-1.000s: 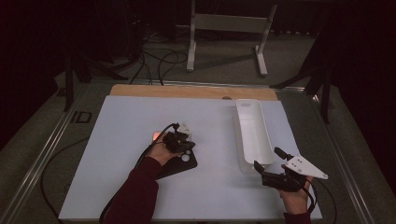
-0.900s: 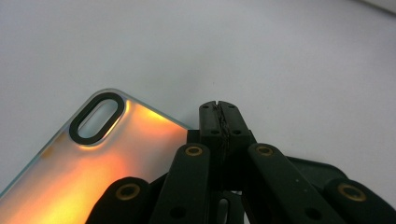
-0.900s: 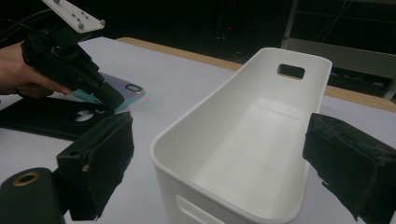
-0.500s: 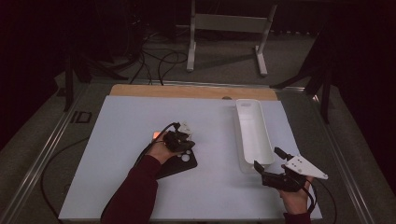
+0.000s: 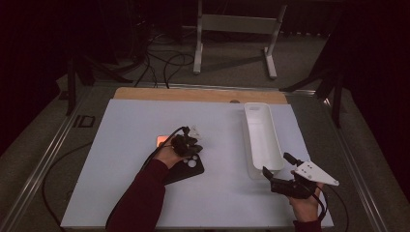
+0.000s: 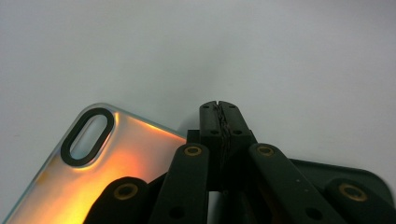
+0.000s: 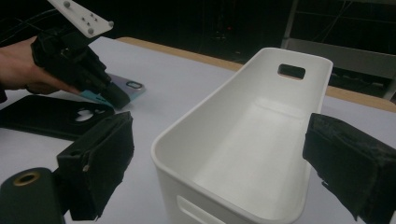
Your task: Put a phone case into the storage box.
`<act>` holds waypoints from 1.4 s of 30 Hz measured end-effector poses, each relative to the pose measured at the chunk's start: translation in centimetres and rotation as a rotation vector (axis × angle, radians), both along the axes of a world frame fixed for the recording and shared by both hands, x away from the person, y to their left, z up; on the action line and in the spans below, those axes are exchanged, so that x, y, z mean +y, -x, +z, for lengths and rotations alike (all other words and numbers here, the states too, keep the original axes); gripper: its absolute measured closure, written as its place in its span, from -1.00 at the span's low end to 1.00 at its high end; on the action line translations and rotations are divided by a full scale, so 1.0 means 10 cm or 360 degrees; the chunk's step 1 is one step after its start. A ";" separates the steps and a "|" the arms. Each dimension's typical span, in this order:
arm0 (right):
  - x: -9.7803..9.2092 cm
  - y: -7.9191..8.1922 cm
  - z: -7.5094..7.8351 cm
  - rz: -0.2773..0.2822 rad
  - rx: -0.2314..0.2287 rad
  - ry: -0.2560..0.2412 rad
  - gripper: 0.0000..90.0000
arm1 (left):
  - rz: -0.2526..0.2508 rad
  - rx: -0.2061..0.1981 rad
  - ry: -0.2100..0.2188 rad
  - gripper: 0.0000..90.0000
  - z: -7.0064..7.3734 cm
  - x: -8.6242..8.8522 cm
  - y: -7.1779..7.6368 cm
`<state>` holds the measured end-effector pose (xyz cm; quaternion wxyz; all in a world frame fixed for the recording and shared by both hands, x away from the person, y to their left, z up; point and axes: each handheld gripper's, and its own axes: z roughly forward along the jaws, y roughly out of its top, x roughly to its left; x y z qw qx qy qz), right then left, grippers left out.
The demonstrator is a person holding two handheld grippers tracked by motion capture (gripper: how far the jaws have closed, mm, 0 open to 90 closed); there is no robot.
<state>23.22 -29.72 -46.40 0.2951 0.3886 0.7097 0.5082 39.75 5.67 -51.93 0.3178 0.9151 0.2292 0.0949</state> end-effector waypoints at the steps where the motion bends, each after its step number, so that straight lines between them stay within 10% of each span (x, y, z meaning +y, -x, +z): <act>1: 0.00 0.00 0.00 0.0000 0.0000 0.0000 -0.81 | 0.0000 0.0000 0.0000 0.99 0.00 0.00 0.00; 21: 0.00 0.00 -0.01 0.0005 0.0003 0.0002 -0.81 | 0.0369 -0.0099 0.0006 0.90 0.02 0.38 -0.29; 32: 0.00 0.00 0.00 0.0002 -0.0002 -0.0006 -0.81 | 0.0393 -0.0161 0.0307 0.43 0.37 0.56 -0.11; 34: 0.00 0.00 0.00 0.0006 -0.0002 -0.0010 -0.81 | 0.0413 -0.0191 0.0444 0.26 0.50 0.72 0.03; 42: 0.04 -0.01 0.00 0.0034 -0.0002 -0.0013 -0.81 | 0.0522 -0.0348 0.0581 -0.24 0.71 1.16 0.49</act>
